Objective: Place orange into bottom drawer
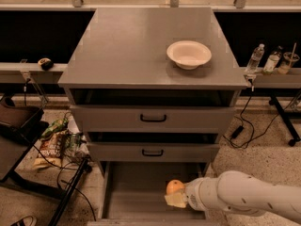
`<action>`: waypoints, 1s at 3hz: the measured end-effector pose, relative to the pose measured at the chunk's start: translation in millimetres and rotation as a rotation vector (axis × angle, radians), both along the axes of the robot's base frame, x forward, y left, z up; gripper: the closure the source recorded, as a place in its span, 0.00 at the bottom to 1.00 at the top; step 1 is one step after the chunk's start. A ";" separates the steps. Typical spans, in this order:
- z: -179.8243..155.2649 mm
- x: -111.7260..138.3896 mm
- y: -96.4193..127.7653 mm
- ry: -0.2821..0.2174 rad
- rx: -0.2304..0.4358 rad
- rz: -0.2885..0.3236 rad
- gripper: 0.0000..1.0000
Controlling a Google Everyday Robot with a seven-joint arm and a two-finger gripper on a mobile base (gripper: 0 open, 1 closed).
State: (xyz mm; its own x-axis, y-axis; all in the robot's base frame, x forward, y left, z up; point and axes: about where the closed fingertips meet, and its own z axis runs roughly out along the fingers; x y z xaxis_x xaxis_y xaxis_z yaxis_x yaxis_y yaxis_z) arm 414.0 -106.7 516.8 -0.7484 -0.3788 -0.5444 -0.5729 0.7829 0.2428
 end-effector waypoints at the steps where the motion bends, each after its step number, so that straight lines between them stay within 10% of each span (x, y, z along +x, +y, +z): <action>1: -57.3 13.0 17.7 0.083 0.038 -0.052 1.00; 3: -93.6 38.7 28.5 0.164 0.088 -0.088 1.00</action>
Offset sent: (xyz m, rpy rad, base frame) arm 0.0576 0.0400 -0.1215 0.1417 0.2778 -0.1113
